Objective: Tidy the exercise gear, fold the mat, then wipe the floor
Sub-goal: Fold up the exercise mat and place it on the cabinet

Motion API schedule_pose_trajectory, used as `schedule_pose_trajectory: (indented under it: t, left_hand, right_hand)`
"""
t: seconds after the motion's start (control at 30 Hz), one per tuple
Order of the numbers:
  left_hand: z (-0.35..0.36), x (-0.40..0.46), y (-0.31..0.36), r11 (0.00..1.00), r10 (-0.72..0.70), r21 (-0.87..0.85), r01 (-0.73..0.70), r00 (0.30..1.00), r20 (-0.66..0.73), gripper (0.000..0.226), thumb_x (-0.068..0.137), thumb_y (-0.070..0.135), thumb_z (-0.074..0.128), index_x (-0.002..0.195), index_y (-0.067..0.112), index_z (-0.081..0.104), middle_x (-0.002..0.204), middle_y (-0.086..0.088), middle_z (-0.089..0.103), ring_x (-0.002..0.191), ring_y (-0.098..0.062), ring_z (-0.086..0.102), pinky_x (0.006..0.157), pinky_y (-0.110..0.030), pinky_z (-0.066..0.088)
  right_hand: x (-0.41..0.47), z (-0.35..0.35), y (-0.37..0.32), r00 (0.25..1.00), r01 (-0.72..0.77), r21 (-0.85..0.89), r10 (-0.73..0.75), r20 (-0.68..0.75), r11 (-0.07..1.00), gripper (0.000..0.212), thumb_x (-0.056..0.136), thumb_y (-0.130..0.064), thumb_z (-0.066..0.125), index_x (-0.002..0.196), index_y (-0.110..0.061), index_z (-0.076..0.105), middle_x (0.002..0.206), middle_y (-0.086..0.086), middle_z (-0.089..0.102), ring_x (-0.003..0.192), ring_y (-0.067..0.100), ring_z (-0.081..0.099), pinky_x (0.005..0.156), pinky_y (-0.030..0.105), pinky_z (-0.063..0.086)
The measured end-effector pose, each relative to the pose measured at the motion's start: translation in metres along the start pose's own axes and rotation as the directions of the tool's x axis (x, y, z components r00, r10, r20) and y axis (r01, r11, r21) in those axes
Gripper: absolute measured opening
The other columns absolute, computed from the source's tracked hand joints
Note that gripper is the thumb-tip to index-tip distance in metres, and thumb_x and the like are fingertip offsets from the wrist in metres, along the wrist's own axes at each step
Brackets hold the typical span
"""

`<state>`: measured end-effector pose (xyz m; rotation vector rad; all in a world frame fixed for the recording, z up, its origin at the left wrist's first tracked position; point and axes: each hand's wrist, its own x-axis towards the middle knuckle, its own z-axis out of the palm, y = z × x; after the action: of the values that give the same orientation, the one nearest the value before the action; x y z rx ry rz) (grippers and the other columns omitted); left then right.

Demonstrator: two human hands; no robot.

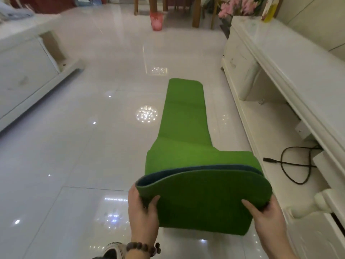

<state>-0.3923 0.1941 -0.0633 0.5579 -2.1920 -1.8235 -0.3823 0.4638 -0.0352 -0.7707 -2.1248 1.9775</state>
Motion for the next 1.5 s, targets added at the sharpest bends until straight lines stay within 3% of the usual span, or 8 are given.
schedule_pose_trajectory:
  t: [0.2, 0.57, 0.7, 0.8, 1.0, 1.27, 1.4, 1.5]
  left_hand:
    - [0.003, -0.014, 0.003, 0.997, 0.058, -0.050, -0.056, 0.998, 0.032, 0.060, 0.082, -0.004, 0.063, 0.133, 0.022, 0.044, 0.124, 0.005, 0.055, 0.115, -0.015, 0.054, 0.098, -0.042, 0.047]
    - [0.029, 0.076, 0.032, 0.962, 0.118, 0.227, -0.151, 0.981, 0.153, 0.059, 0.075, -0.004, 0.070, 0.126, 0.017, 0.049, 0.112, 0.003, 0.059, 0.103, -0.016, 0.053, 0.088, -0.035, 0.047]
    - [0.056, 0.122, 0.048, 0.934, -0.037, 0.356, -0.012, 0.991, 0.131, 0.043, 0.074, -0.003, 0.071, 0.112, 0.011, 0.054, 0.099, -0.002, 0.058, 0.100, -0.027, 0.056, 0.083, -0.035, 0.046]
    - [0.074, 0.160, 0.064, 0.905, -0.149, 0.420, 0.064, 0.973, 0.173, 0.045, 0.079, 0.002, 0.070, 0.120, 0.010, 0.052, 0.115, -0.010, 0.060, 0.107, -0.029, 0.055, 0.090, -0.038, 0.045]
    - [0.101, 0.268, 0.086, 0.873, -0.238, 0.488, 0.014, 0.885, 0.400, 0.054, 0.082, 0.011, 0.070, 0.131, 0.015, 0.047, 0.124, -0.005, 0.057, 0.116, -0.025, 0.053, 0.095, -0.038, 0.044]
    - [0.144, 0.405, 0.039, 0.938, -0.348, 0.233, 0.258, 0.704, 0.619, 0.049, 0.080, 0.009, 0.071, 0.124, 0.015, 0.050, 0.118, -0.003, 0.062, 0.104, -0.019, 0.062, 0.086, -0.035, 0.054]
    - [0.166, 0.436, 0.011, 0.891, -0.427, 0.129, 0.435, 0.707, 0.564, 0.049, 0.070, 0.015, 0.077, 0.112, 0.019, 0.052, 0.119, -0.010, 0.063, 0.100, -0.023, 0.065, 0.086, -0.042, 0.055]
    - [0.178, 0.454, -0.001, 0.870, -0.468, 0.122, 0.478, 0.721, 0.511, 0.067, 0.078, 0.007, 0.074, 0.128, 0.027, 0.035, 0.116, -0.007, 0.061, 0.096, -0.020, 0.065, 0.075, -0.034, 0.057]
  right_hand:
    - [-0.020, -0.018, -0.003, 0.998, 0.000, 0.064, 0.004, -0.060, 0.998, 0.055, 0.078, 0.005, 0.065, 0.121, -0.024, 0.049, 0.096, -0.010, 0.057, 0.101, 0.020, 0.052, 0.094, 0.043, 0.041]
    - [0.067, 0.010, 0.007, 0.992, 0.115, -0.104, -0.110, 0.054, 0.988, 0.052, 0.077, -0.007, 0.072, 0.121, -0.025, 0.051, 0.122, 0.000, 0.055, 0.112, 0.020, 0.053, 0.098, 0.044, 0.046]
    - [0.108, 0.026, -0.002, 0.988, 0.135, -0.135, -0.122, 0.097, 0.982, 0.049, 0.079, -0.003, 0.071, 0.118, -0.022, 0.049, 0.114, 0.001, 0.055, 0.108, 0.020, 0.052, 0.095, 0.034, 0.044]
    - [0.138, 0.037, -0.012, 0.988, 0.096, -0.167, -0.073, 0.137, 0.981, 0.051, 0.085, -0.013, 0.067, 0.130, -0.018, 0.046, 0.120, 0.000, 0.055, 0.115, 0.018, 0.049, 0.097, 0.036, 0.042]
    - [0.227, 0.077, -0.033, 0.981, 0.104, -0.214, -0.065, 0.184, 0.971, 0.048, 0.087, -0.023, 0.064, 0.131, -0.017, 0.047, 0.122, -0.002, 0.059, 0.114, 0.018, 0.053, 0.099, 0.041, 0.046]
    - [0.337, 0.154, -0.032, 0.981, -0.096, -0.109, 0.113, 0.156, 0.989, 0.038, 0.089, -0.024, 0.060, 0.124, -0.027, 0.044, 0.109, -0.013, 0.057, 0.106, 0.017, 0.056, 0.096, 0.040, 0.046]
    - [0.363, 0.175, -0.034, 0.967, -0.226, -0.150, 0.240, 0.083, 0.963, 0.035, 0.089, -0.022, 0.060, 0.120, -0.028, 0.044, 0.113, -0.006, 0.058, 0.104, 0.018, 0.058, 0.096, 0.044, 0.047]
    - [0.381, 0.187, -0.041, 0.955, -0.284, -0.236, 0.297, 0.023, 0.929, 0.041, 0.088, -0.019, 0.062, 0.123, -0.027, 0.043, 0.119, 0.002, 0.056, 0.107, 0.023, 0.056, 0.095, 0.044, 0.048]
